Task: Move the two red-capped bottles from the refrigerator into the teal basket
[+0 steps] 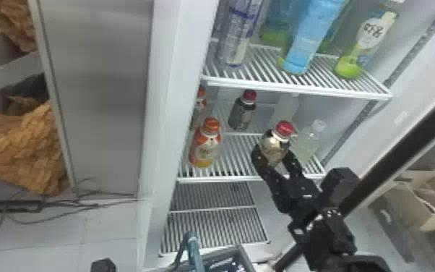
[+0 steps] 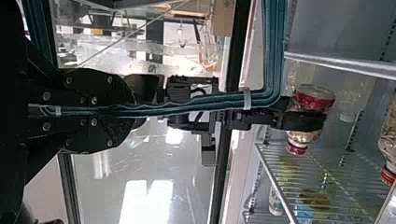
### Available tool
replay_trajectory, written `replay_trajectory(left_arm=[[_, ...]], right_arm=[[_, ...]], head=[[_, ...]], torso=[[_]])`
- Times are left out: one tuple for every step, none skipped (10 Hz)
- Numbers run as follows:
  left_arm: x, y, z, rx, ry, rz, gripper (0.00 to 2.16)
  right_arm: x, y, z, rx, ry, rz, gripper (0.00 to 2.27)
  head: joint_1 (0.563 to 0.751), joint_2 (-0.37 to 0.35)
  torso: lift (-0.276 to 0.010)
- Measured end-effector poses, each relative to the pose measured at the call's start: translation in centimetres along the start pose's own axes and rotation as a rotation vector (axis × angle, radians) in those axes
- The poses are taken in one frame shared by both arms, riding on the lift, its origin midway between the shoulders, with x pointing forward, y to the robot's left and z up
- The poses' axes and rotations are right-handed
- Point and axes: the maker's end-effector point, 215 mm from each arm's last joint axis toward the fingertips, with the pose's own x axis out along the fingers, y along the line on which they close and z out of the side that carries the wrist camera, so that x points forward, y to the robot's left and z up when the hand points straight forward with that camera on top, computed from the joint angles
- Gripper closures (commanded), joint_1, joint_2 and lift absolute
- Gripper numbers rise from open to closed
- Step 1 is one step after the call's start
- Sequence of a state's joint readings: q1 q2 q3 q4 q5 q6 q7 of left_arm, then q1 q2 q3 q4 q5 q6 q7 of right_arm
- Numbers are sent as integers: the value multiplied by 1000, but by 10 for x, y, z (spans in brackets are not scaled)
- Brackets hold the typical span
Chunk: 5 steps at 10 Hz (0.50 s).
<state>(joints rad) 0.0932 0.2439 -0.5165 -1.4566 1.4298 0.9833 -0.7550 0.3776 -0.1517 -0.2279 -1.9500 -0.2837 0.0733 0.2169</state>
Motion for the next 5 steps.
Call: replay_trajectory(left_arm=[[0, 1, 1, 4, -3, 3, 1087], [-1, 1, 3, 9, -9, 7, 1087], [-2, 2, 4, 10, -15, 10, 1087], [-4, 5, 7, 17, -20, 22, 1087], [-6, 9, 11, 35, -28, 40, 1087]], right_arm=[[-9, 1, 2, 1, 25, 17, 576], [-20, 3, 1, 3, 51, 33, 576], [-31, 5, -3, 5, 81, 42, 576], [-40, 10, -7, 2, 119, 58, 576], [-47, 13, -11, -10, 168, 79, 576]], head=[[695, -350], [695, -350], [695, -350], [695, -350], [695, -350]], torso=[[-228], [-228], [-228], [-228], [-228]])
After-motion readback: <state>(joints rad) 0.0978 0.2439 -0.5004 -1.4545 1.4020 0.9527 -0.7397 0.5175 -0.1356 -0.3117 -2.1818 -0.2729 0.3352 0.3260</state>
